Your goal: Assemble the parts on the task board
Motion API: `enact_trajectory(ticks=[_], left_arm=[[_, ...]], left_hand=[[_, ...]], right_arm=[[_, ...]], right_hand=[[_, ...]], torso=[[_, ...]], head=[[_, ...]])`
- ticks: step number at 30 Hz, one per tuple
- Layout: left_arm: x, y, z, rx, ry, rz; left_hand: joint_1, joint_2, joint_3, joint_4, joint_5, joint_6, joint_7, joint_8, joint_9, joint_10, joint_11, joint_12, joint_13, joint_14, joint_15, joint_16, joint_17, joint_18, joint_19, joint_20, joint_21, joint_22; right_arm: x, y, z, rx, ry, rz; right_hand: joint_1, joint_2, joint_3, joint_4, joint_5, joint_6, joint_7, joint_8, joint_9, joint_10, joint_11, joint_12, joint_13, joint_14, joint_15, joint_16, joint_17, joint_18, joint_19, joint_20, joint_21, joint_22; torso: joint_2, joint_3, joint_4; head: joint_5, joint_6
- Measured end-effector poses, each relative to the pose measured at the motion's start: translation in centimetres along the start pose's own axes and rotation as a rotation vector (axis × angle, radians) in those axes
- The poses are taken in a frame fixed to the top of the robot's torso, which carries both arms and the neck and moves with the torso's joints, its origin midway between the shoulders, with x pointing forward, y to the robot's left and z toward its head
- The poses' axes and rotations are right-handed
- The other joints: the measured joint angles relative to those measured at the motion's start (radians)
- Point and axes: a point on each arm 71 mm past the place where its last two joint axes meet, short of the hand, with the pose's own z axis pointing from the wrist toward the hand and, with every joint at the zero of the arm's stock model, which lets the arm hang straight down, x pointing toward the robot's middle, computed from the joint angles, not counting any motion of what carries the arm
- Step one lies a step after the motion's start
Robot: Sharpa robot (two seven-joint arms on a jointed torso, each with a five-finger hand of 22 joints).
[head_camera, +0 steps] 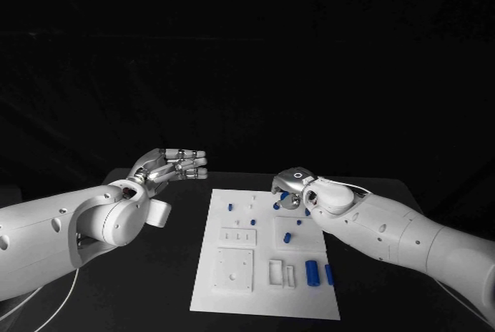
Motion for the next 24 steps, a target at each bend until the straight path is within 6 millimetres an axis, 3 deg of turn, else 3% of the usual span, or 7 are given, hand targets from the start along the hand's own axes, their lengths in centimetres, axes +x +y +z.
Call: enact_trajectory(ticks=[6, 17, 24], left_arm=[[0.1, -0.33, 0.01, 0.008, 0.005, 0.004], [0.1, -0.76, 0.1, 0.018, 0.007, 0.008], [0.07, -0.89, 0.12, 0.021, 0.008, 0.012]], left_hand=[[0.0, 0.0, -0.011, -0.004, 0.0, -0.003, 0.003, 0.0, 0.0, 0.0, 0.0, 0.0, 0.0, -0.003, 0.003, 0.0, 0.0, 0.0, 0.0, 0.0, 0.0, -0.001], [0.0, 0.0, -0.015, -0.007, 0.0, -0.007, 0.0, 0.0, 0.0, -0.007, 0.0, 0.0, 0.0, -0.007, 0.0, 0.0, -0.001, 0.0, 0.0, 0.0, 0.0, -0.001], [0.0, 0.0, -0.015, -0.007, 0.0, -0.013, 0.005, 0.0, 0.0, -0.007, 0.0, 0.0, 0.0, -0.007, 0.0, 0.0, -0.001, 0.0, 0.0, 0.0, 0.0, -0.001]], right_arm=[[0.32, -0.56, 0.0, 0.014, 0.0, -0.007], [0.52, -0.96, -0.09, 0.015, -0.002, -0.01], [0.63, -0.94, -0.07, 0.008, -0.005, -0.01]], right_hand=[[-0.004, -0.004, 0.004, 0.001, 0.0, 0.0, 0.0, 0.0, 0.0, 0.0, 0.0, 0.0, 0.0, -0.007, 0.0, 0.023, -0.004, -0.005, 0.0, 0.0, 0.004, 0.015], [-0.004, -0.004, 0.005, 0.0, 0.0, 0.0, 0.0, 0.0, 0.0, 0.003, -0.002, 0.0, 0.0, -0.007, 0.001, 0.036, -0.007, -0.006, 0.0, 0.0, 0.005, 0.024], [-0.004, -0.004, 0.086, -0.002, -0.027, 0.009, 0.002, 0.0, 0.0, 0.017, -0.002, 0.0, 0.0, -0.007, 0.0, 0.054, -0.015, -0.006, 0.0, 0.0, 0.017, 0.044]], torso=[[0.017, -0.0005, 0.008], [0.041, -0.0016, 0.0146], [0.053, -0.0028, 0.019]], head=[[-0.006, 0.006], [-0.013, 0.017], [-0.018, 0.023]])
